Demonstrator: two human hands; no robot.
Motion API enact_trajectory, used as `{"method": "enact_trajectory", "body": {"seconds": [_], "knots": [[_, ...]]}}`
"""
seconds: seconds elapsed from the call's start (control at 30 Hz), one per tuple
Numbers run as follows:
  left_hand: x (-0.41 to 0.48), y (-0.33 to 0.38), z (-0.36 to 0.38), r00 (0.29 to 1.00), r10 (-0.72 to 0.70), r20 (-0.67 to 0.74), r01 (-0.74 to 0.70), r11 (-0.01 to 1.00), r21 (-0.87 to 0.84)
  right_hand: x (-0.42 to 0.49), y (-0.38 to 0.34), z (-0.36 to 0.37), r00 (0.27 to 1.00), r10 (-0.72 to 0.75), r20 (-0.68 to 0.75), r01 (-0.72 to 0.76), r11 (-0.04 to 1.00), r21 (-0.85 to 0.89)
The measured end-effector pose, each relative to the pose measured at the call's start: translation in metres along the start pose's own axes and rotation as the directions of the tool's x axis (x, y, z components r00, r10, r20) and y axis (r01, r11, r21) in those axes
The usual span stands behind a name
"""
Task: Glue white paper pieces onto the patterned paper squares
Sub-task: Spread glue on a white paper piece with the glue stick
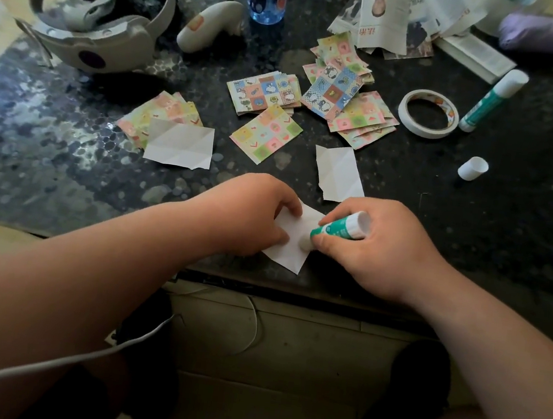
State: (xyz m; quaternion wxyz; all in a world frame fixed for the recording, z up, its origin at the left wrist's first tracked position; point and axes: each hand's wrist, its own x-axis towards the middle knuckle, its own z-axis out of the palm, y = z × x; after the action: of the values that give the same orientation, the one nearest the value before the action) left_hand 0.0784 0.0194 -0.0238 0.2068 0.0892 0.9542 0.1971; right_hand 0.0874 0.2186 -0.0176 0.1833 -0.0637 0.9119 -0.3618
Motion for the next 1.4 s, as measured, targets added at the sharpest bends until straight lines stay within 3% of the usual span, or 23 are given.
{"method": "enact_trajectory", "body": {"seconds": [0.17,0.37,0.57,0.77,0.97,1.13,1.4], "knots": [[-0.0001,0.0014,-0.0005,1.000,-0.007,0.003,0.007,1.000,-0.005,0.0027,0.0023,0.0014,0.992,-0.001,-0.122,0.007,0.999,0.045],[-0.0012,0.0020,-0.0007,1.000,-0.004,-0.001,0.004,1.000,0.004,-0.0025,-0.0015,-0.0017,0.994,-0.047,0.097,0.050,0.999,-0.021],[-0.0015,0.0031,-0.0015,1.000,-0.013,0.008,0.013,1.000,-0.005,0.0003,0.0036,0.0006,0.998,-0.041,-0.043,0.042,0.999,0.019],[-0.0024,0.0026,-0.0006,1.000,-0.007,0.004,0.007,1.000,-0.015,-0.0046,-0.0019,-0.0026,0.984,-0.085,0.159,0.091,0.996,-0.027],[-0.0018,0.0032,-0.0009,1.000,-0.015,0.000,0.015,1.000,-0.009,-0.0019,0.0001,-0.0016,0.998,-0.051,0.022,0.051,0.999,-0.009],[-0.0030,0.0033,-0.0007,1.000,-0.011,-0.003,0.011,1.000,-0.011,-0.0046,-0.0011,-0.0051,0.976,-0.102,0.192,0.112,0.993,-0.041],[-0.0026,0.0040,-0.0013,1.000,-0.013,0.001,0.013,1.000,-0.006,-0.0046,0.0007,-0.0020,0.985,-0.122,0.122,0.124,0.992,-0.014]]}}
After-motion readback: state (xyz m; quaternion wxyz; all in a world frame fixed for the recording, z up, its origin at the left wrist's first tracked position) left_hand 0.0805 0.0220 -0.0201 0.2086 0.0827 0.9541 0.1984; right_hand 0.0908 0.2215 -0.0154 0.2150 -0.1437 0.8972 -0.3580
